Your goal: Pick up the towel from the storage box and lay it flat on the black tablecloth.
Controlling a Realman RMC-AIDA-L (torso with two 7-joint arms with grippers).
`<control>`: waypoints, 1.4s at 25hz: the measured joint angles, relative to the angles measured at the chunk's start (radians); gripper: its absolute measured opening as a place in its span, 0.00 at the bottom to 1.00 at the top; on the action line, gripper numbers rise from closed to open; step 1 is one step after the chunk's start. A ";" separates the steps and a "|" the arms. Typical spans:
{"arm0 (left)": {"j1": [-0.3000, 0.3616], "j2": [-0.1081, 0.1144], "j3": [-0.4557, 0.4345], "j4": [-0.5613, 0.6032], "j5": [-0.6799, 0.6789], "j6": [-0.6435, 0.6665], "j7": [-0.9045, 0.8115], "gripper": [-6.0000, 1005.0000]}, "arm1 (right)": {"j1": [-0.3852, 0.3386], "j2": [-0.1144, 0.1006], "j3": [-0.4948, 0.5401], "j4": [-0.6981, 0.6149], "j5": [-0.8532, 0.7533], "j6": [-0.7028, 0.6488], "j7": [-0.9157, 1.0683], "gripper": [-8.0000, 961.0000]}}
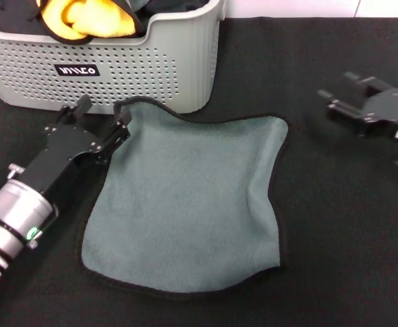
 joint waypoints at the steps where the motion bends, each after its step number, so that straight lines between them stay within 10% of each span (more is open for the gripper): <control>1: 0.009 0.000 0.000 0.000 -0.003 0.012 0.000 0.65 | -0.012 0.000 0.026 0.002 0.000 0.031 -0.012 0.64; 5: 0.041 0.003 0.005 -0.002 -0.005 0.094 -0.005 0.81 | -0.037 -0.004 0.063 0.010 -0.007 0.167 -0.064 0.79; 15: 0.014 0.063 0.013 -0.001 0.249 0.286 -0.165 0.80 | -0.015 -0.019 0.064 -0.028 -0.135 0.252 -0.057 0.92; 27: -0.076 0.142 0.013 0.000 0.496 0.503 -0.328 0.80 | 0.011 -0.099 0.070 -0.139 -0.332 0.481 0.070 0.92; 35: -0.086 0.151 0.007 0.000 0.524 0.533 -0.345 0.80 | 0.005 -0.103 0.071 -0.146 -0.350 0.502 0.074 0.92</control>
